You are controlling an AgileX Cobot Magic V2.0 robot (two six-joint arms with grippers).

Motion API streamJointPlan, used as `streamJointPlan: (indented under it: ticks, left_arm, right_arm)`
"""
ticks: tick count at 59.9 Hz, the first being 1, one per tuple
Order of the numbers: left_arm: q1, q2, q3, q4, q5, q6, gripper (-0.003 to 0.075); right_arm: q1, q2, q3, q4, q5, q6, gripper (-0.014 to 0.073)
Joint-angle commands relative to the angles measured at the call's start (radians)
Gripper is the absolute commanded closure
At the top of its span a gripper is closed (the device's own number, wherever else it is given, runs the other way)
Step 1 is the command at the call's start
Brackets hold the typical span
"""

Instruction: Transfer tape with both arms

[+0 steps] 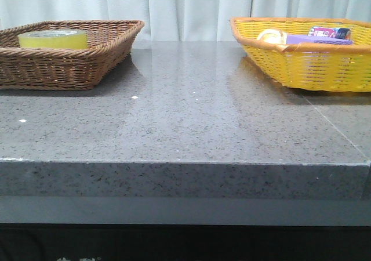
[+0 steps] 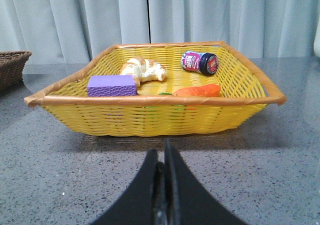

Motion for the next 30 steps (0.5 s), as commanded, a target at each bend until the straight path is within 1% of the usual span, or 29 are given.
streamJointPlan:
  ticks: [1,9,30]
  left_arm:
    - [0.003,-0.018,0.039,-0.002,-0.085,-0.006,0.074]
    - [0.003,-0.018,0.039,-0.002,-0.085,-0.006,0.074]
    - [0.003,-0.018,0.039,-0.002,-0.085,-0.006,0.074]
  right_arm:
    - [-0.013,-0.027,-0.027,-0.03,-0.09,0.0,0.0662]
    - [-0.031,-0.027,-0.027,-0.03,-0.09,0.0,0.0662]
    - [-0.031,-0.027,-0.027,-0.03,-0.089,0.0,0.0662]
